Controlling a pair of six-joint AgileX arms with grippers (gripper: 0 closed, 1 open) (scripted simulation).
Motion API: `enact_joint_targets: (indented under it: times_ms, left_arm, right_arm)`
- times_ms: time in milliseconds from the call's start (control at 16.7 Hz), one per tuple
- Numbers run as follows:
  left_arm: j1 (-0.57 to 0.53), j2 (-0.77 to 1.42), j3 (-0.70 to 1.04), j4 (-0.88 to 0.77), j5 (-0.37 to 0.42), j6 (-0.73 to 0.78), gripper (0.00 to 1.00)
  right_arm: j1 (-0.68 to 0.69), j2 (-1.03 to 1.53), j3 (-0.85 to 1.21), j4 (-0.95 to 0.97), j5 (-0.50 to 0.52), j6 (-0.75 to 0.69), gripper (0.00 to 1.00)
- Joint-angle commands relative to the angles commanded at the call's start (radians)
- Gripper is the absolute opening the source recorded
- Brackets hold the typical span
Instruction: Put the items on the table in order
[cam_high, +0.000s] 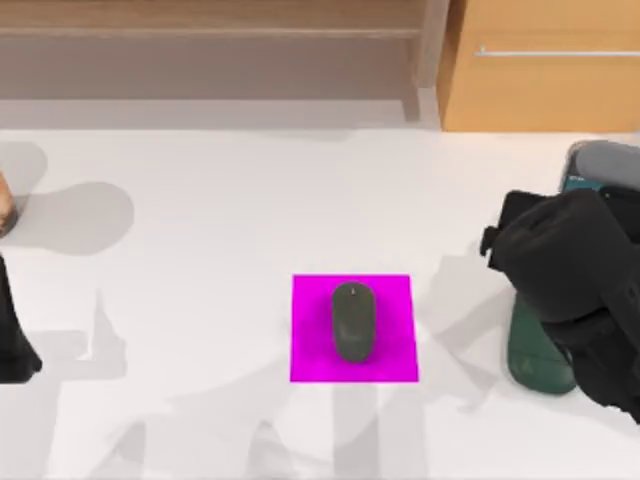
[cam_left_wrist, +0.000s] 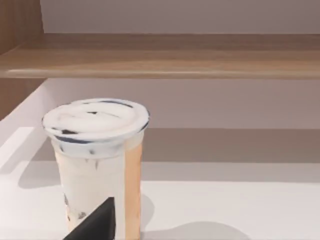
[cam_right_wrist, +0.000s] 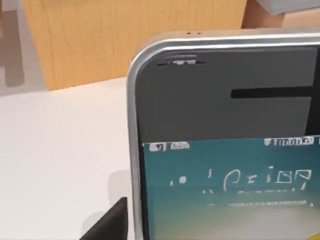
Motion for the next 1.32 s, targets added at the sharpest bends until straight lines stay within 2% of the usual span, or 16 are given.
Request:
enact_joint_targets:
  times_ms: [540, 960, 1320]
  left_arm:
    - [0.0, 0.0, 0.0, 0.0, 0.0, 0.0, 1.0]
    - [0.0, 0.0, 0.0, 0.0, 0.0, 0.0, 1.0]
    - [0.0, 0.0, 0.0, 0.0, 0.0, 0.0, 1.0]
  right_arm:
    - [0.009, -0.006, 0.002, 0.007, 0.002, 0.002, 1.0]
    - [0.13, -0.066, 0.019, 0.063, 0.014, 0.035, 1.0]
    - [0.155, -0.069, 0.01, -0.061, 0.039, 0.109, 1.0]
